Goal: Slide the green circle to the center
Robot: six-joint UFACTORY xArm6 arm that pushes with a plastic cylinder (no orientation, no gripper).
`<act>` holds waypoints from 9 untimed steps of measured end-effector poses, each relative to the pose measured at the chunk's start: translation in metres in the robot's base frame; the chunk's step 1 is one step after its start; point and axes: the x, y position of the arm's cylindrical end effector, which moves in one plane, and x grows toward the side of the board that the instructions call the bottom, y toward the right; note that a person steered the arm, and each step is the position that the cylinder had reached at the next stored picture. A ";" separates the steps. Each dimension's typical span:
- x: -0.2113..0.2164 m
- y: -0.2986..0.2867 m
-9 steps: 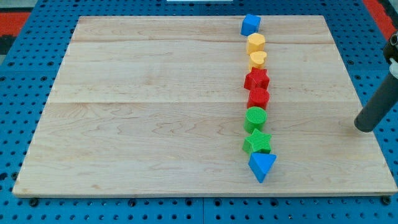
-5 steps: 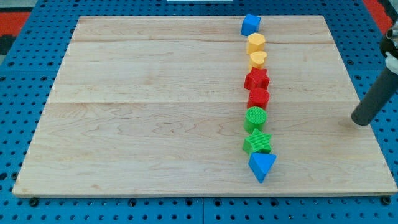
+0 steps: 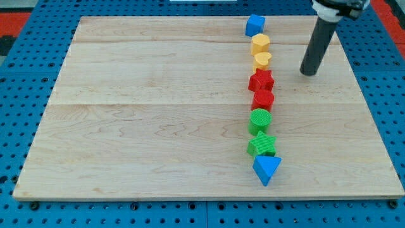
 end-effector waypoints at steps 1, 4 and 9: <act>-0.020 0.000; -0.022 0.013; -0.020 0.032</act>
